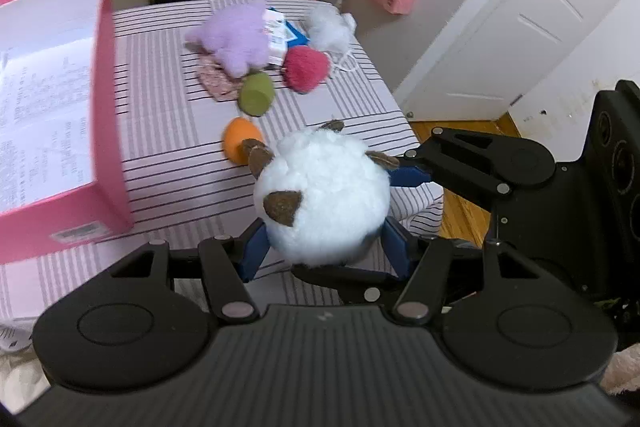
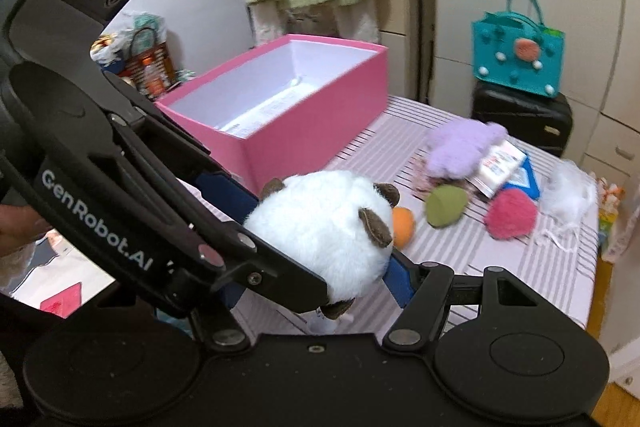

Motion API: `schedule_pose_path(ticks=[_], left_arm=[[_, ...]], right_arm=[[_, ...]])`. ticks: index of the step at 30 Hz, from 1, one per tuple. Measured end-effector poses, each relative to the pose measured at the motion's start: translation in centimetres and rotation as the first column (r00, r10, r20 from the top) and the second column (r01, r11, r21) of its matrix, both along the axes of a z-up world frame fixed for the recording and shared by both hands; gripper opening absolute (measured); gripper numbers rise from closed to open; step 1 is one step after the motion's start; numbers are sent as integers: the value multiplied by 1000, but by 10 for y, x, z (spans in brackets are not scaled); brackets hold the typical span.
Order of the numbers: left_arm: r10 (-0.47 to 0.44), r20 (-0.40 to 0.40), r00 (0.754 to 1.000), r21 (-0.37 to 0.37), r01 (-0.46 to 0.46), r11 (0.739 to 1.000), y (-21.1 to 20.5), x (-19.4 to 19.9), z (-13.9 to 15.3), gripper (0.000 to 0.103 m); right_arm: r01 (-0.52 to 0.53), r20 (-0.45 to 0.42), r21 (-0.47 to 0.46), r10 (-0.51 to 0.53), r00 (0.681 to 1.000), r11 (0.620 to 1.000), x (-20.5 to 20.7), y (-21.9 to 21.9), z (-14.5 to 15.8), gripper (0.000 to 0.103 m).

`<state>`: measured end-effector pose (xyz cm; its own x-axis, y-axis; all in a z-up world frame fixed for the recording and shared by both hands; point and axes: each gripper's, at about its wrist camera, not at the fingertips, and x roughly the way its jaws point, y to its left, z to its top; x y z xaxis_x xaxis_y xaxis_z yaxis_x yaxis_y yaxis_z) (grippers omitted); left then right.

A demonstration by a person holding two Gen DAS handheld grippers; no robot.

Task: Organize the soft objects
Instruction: 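Lift the white plush toy with the left tool and carry it over the pink box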

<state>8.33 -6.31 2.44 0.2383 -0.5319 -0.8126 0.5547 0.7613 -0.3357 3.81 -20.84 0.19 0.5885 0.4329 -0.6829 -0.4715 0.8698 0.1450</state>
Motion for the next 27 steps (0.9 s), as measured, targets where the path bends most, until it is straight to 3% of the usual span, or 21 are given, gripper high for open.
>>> schedule_pose_path(ticks=[14, 27], left_arm=[[144, 68, 987, -38, -142, 989, 61, 14, 37, 59], [262, 190, 946, -103, -246, 964, 106, 69, 68, 59]], right_arm=[[-155, 73, -30, 157, 985, 987, 26, 53, 36, 73], [-249, 211, -3, 244, 947, 969, 92, 88, 73, 73]])
